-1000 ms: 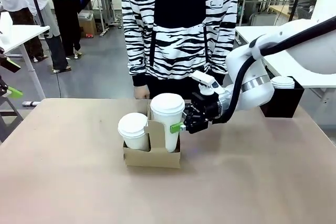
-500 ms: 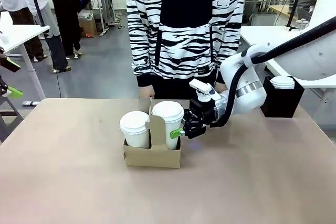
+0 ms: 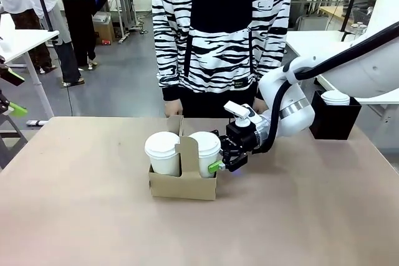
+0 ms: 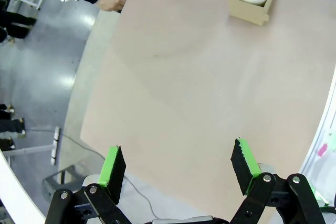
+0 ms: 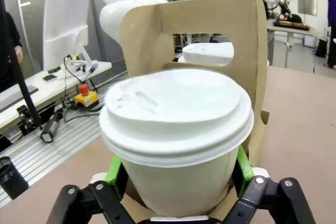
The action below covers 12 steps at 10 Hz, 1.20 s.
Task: Pour a drink into a cup and package it in a carrier.
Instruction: Insert the held 600 ml Paper Cup into the Cup Carrier.
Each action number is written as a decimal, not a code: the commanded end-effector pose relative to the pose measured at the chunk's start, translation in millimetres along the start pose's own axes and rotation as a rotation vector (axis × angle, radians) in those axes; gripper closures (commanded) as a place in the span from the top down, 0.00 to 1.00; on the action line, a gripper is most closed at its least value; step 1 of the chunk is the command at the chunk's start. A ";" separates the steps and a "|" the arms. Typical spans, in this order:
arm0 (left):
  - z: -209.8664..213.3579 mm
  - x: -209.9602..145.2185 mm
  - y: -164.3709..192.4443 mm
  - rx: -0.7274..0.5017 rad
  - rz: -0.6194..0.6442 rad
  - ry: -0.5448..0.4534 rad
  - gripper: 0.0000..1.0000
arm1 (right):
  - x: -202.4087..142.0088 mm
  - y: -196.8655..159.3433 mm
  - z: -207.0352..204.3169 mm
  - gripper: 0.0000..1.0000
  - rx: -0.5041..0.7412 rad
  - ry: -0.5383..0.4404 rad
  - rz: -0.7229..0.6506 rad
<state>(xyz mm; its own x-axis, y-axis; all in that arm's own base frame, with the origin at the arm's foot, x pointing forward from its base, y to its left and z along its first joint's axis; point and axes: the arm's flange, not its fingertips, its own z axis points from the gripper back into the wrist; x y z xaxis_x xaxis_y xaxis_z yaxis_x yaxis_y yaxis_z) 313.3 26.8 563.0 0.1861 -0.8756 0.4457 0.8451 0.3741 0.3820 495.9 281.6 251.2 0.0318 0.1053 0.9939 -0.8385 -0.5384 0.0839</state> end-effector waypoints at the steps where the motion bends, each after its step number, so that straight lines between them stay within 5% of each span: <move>1: 0.5 2.1 -1.2 -0.006 0.016 -0.012 1.00 | 12.9 4.4 7.8 1.00 -0.017 0.052 0.039; 6: 0.5 2.1 -1.2 -0.006 0.016 -0.012 1.00 | 48.2 46.4 93.9 1.00 -0.283 0.189 -0.097; 12: 0.5 2.1 -1.2 -0.006 0.016 -0.012 1.00 | 110.5 240.2 178.7 1.00 -1.092 0.303 -0.721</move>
<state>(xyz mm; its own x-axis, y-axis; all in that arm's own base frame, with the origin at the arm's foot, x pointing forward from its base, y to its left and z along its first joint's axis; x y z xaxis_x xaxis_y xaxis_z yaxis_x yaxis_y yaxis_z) 312.2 25.8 564.4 0.1850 -0.8761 0.4451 0.8442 0.3736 0.3844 412.5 5.7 379.4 0.4927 0.3749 0.7853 -0.8251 0.4878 0.2849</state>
